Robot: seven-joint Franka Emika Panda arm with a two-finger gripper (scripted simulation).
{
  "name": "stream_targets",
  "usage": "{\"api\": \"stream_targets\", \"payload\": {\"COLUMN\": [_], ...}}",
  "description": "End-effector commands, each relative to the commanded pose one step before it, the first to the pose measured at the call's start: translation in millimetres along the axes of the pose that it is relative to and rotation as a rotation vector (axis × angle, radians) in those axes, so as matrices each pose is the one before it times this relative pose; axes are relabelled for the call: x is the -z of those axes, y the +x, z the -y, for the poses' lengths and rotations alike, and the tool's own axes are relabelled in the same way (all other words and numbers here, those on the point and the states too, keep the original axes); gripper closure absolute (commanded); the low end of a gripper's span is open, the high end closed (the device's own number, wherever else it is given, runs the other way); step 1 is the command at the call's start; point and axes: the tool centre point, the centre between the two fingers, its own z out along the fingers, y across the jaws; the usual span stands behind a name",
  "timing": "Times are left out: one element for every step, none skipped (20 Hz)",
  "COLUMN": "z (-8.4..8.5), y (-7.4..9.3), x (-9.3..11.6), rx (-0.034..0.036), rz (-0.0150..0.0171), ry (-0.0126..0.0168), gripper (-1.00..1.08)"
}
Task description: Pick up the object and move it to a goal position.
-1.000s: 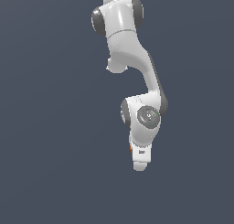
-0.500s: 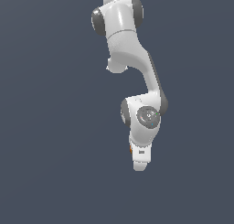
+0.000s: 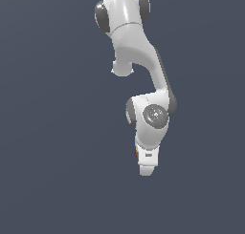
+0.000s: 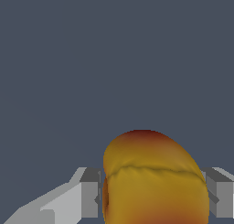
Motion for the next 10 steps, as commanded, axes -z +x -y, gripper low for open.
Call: {"api": "stream_targets", "payload": {"z": [2.08, 1.44, 1.53, 1.66, 1.84, 1.93, 2.08, 2.21, 2.38, 2.34], "y": [-1.76, -0.71, -0.98, -1.07, -0.93, -1.25, -1.34, -1.43, -1.19, -1.51], "x": [14.27, 6.41, 7.01, 7.65, 8.31, 9.01, 9.73, 10.44, 11.04, 11.23], "rx": [-0.00015, 0.00021, 0.00000, 0.00000, 0.00023, 0.00000, 0.00000, 0.00000, 0.00033, 0.00000], "rz": [-0.00009, 0.00065, 0.00000, 0.00000, 0.00064, 0.00000, 0.00000, 0.00000, 0.00060, 0.00000], "ry": [-0.00264, -0.00013, 0.00000, 0.00000, -0.00012, 0.00000, 0.00000, 0.00000, -0.00011, 0.00000], "gripper": [1.08, 1.08, 1.08, 1.08, 1.08, 1.08, 1.08, 1.08, 1.08, 1.08]}}
